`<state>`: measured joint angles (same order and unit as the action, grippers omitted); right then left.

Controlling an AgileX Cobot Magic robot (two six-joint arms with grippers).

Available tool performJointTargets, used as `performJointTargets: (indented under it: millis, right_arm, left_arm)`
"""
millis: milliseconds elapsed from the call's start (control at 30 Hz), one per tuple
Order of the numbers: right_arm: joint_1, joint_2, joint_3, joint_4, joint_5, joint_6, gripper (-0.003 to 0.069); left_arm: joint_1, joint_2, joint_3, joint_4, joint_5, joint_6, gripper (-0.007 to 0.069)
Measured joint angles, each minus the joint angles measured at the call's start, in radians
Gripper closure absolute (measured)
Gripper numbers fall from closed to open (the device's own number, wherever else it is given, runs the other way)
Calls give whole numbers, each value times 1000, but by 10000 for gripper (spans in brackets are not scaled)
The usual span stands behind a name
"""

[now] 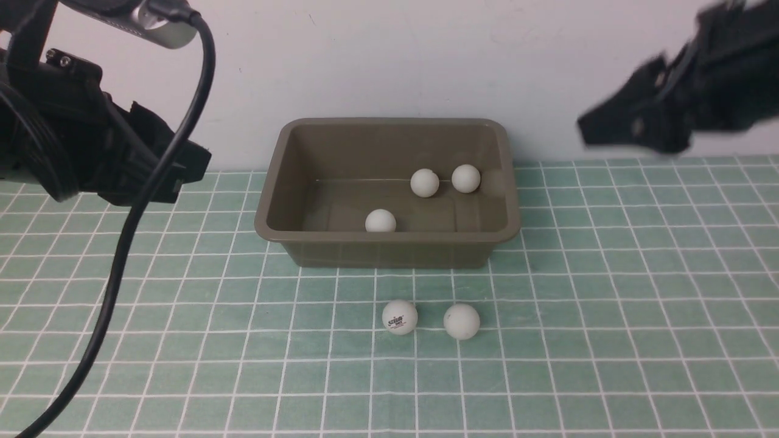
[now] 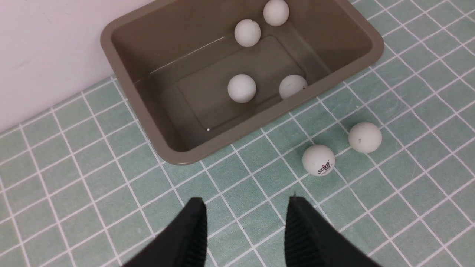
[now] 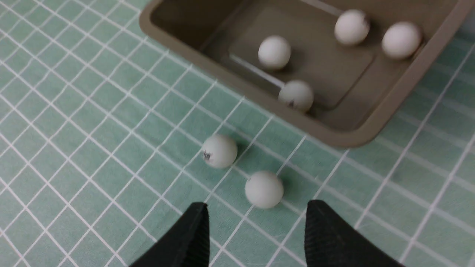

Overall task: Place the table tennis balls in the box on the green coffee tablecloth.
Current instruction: 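Reach for and grasp a ping pong ball on the table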

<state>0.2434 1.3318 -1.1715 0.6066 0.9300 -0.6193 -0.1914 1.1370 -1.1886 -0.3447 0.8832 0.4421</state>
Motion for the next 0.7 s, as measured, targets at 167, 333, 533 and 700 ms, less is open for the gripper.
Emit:
performJointTargets:
  millis: [167,333,533,700]
  right_arm:
    - [35,4,311,235,-256,-261,334]
    - [160,58,420,415,-478,-425,334]
    - [228,213,376,492,-578,-448,302]
    - [229,374,290,502,-593,-450,178]
  left_arm:
    - [0,0,0,0,0,0,356]
    - [0,0,0,0,1,0,356]
    - [0,0,0,0,21,0,356]
    - [0,0,0,0,30,1,356]
